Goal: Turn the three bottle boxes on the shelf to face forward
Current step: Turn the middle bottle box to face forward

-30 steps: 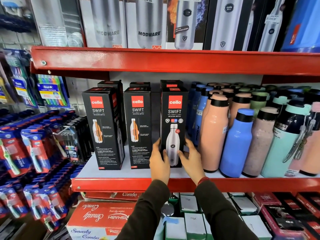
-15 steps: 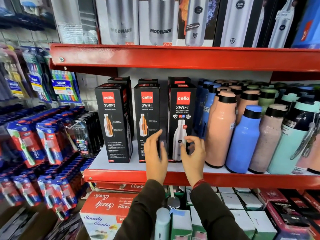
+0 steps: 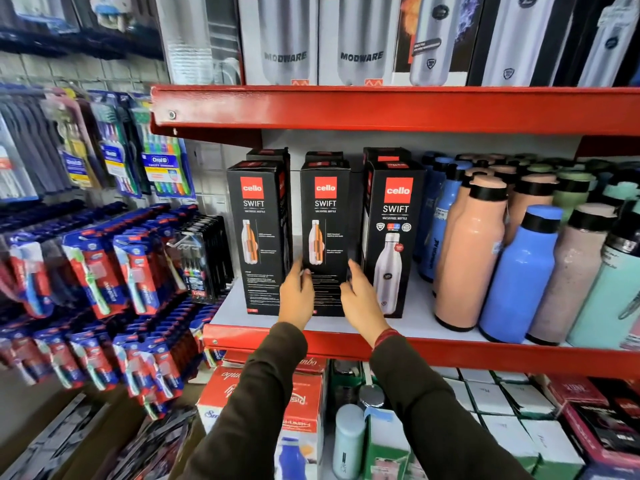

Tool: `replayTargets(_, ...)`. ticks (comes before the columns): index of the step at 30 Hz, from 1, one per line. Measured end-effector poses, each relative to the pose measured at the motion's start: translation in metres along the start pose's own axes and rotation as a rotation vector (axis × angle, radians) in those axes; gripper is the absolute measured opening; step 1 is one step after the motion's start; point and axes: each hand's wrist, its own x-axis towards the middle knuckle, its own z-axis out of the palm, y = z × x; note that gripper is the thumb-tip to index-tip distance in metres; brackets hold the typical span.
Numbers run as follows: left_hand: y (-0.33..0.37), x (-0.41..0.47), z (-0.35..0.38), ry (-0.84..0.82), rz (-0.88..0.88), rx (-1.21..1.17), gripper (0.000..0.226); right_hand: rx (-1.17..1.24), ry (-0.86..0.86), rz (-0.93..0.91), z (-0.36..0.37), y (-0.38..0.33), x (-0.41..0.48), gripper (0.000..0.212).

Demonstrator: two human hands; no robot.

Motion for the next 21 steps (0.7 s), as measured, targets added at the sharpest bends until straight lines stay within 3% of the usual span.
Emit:
replayTargets(12,-0.001,-0.007,-0.012,0.028,0.049,-0.066,0.041,0.066,0.067,-0.020,0.006,0.004,-0.010,0.067)
replayTargets(18,0.007,-0.022,-0.016,0.048,0.004,-0.388,0.032,0.020,0.140,-0.092,0.009,0.000,-0.011,0.083)
replayTargets(21,0.007,-0.030,-0.018,0.095,0.000,-0.432,0.032,0.012,0.209,-0.091,0.011,-0.008,-0.013,0.094)
